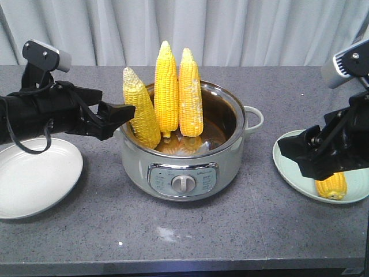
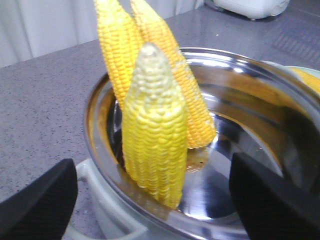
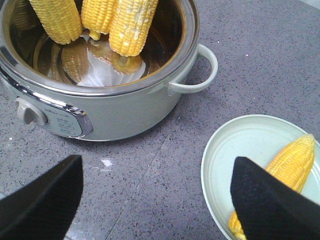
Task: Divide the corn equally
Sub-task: 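Reach the left gripper into the pot and grasp a corn cob, then lift the cob and lay it on the cream plate, open left gripper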
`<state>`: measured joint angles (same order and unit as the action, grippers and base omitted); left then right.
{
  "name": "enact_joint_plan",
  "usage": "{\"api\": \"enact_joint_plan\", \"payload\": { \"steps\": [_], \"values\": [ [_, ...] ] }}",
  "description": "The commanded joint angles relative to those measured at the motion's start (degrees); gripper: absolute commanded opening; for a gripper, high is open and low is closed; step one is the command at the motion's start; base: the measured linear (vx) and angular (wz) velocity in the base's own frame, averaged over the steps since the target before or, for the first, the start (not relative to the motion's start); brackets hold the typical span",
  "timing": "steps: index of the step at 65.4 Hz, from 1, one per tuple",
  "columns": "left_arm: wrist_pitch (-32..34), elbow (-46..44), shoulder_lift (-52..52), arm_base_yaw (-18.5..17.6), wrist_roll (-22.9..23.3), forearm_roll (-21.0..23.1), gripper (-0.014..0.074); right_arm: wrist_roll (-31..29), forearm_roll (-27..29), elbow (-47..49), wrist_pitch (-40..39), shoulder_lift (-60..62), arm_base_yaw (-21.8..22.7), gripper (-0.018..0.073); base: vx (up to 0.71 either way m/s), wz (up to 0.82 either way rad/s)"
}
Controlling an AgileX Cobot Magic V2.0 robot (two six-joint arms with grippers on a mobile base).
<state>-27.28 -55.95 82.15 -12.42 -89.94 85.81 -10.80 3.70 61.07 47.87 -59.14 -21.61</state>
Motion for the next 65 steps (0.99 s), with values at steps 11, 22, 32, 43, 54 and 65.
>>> {"api": "enact_joint_plan", "payload": {
  "steps": [11, 22, 32, 43, 54, 65],
  "values": [
    [-5.0, -8.2, 4.3, -0.4, -4.1, 4.5, 0.0603, -1.2, 0.0, 1.3, -3.6, 0.9, -0.1, 0.0590, 0.00, 0.00],
    [-11.3, -13.3, 9.9, -0.4, -4.1, 4.5, 0.0597, -1.6, 0.0, 1.3, -3.6, 0.9, -0.1, 0.0590, 0.00, 0.00],
    [-14.3, -16.4, 13.8, -0.4, -4.1, 4.4, 0.0584, -1.6, -0.1, 1.3, -3.6, 0.9, -0.1, 0.0587, 0.00, 0.00],
    [-16.1, -16.6, 15.7, -0.4, -4.4, 2.8, 0.0485, -1.6, -0.1, 1.3, -3.6, 0.9, -0.1, 0.0575, 0.00, 0.00],
    [-16.1, -16.6, 15.7, -0.4, -4.4, 1.5, 0.0311, -1.6, -0.1, 1.3, -3.6, 0.9, -0.1, 0.0561, 0.00, 0.00],
    [-16.1, -16.6, 15.4, -0.4, -4.4, 1.5, 0.0276, -1.6, -0.1, 1.3, -3.7, 0.9, -0.1, 0.0554, 0.00, 0.00]
  ]
}}
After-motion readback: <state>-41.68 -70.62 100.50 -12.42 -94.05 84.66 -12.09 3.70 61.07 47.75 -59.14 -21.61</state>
